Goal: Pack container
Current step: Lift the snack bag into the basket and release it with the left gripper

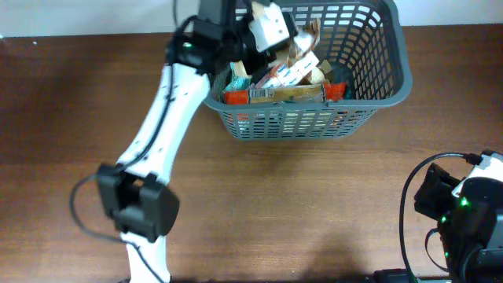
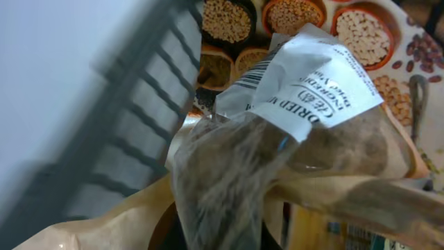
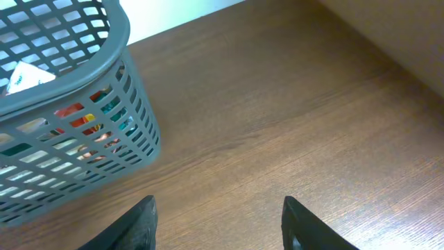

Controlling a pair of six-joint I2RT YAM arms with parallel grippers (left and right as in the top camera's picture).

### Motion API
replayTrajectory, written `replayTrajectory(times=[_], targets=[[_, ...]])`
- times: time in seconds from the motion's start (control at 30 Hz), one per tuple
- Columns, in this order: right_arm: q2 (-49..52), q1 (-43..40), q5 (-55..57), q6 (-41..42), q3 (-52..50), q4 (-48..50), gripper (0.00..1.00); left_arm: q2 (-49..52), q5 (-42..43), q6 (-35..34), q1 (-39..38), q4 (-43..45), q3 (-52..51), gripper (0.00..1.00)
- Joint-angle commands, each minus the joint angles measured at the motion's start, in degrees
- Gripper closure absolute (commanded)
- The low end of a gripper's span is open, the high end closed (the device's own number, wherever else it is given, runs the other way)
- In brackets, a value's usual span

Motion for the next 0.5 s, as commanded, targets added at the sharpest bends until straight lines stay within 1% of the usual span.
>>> replayTrajectory(times=[0.0, 0.03, 0.07, 0.1, 0.27, 0.37, 0.4, 0.43, 0.47], targets=[[-0.1, 0.5, 0.1, 0.2, 0.0, 0.0, 0.47, 3.3, 4.4, 1.1, -0.7, -1.0, -0.2, 0.98], [-0.1, 0.5, 0.1, 0.2, 0.0, 0.0, 0.48, 3.7, 4.3, 1.0, -0.9, -1.5, -0.2, 0.98], [-0.1, 0.5, 0.1, 0.2, 0.0, 0.0, 0.48, 3.9, 4.1, 0.3, -0.9, -1.8, -0.2, 0.72], [-0.1, 0.5, 0.1, 0.2, 0.0, 0.0, 0.48, 3.9, 4.1, -2.3, -0.9, -1.6, -0.2, 0.01], [-0.1, 0.5, 0.1, 0.2, 0.0, 0.0, 0.35, 2.5, 4.1, -7.9, -0.7, -0.3, 2.8, 0.01], [-0.1, 0.5, 0.1, 0.2, 0.2, 0.0, 0.33, -0.3, 3.4, -13.7, 0.3, -0.3, 9.4, 0.01], [-0.1, 0.5, 0.1, 0.2, 0.6, 0.0, 0.33, -1.9, 0.8, -16.5, 0.7, -0.6, 12.0, 0.01], [-0.1, 0.5, 0.1, 0.2, 1.3, 0.0, 0.33, -4.3, -4.8, -20.2, 1.0, -1.6, 15.1, 0.01], [-0.1, 0.5, 0.5, 0.2, 2.2, -0.1, 0.33, -6.5, -10.0, -22.4, 1.0, -2.5, 17.0, 0.01]])
